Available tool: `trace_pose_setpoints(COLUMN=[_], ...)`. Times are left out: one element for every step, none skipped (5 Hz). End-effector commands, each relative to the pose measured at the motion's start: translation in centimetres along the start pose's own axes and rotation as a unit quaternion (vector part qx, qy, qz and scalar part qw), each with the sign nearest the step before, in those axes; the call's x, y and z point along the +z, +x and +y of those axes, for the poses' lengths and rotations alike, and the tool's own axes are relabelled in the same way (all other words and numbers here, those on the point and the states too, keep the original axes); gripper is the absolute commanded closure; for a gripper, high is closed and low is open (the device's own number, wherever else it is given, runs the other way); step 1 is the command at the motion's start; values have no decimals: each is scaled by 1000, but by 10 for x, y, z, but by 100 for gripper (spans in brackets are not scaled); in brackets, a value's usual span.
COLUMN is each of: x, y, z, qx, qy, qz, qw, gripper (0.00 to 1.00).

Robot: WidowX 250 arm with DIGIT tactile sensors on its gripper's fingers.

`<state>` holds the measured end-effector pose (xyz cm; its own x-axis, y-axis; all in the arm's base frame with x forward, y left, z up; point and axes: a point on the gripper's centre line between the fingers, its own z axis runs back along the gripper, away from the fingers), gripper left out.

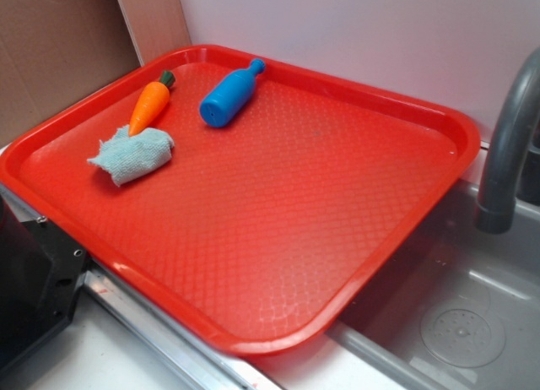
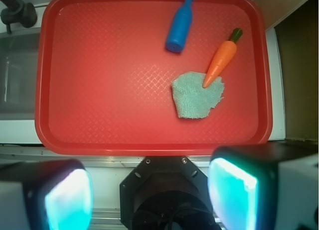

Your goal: Grab the carrot.

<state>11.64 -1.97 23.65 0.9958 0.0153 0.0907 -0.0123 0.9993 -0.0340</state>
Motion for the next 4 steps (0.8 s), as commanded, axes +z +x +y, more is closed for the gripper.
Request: trace_pose_setpoints(x=[0,-14,-27,-57], y=[0,13,19,34], z=[0,17,39,71], qx=[0,105,222,283], qy=[0,-28,-47,-28], qz=[0,-34,-66,-63], qw=[1000,994,972,957], gripper=[0,0,0,0])
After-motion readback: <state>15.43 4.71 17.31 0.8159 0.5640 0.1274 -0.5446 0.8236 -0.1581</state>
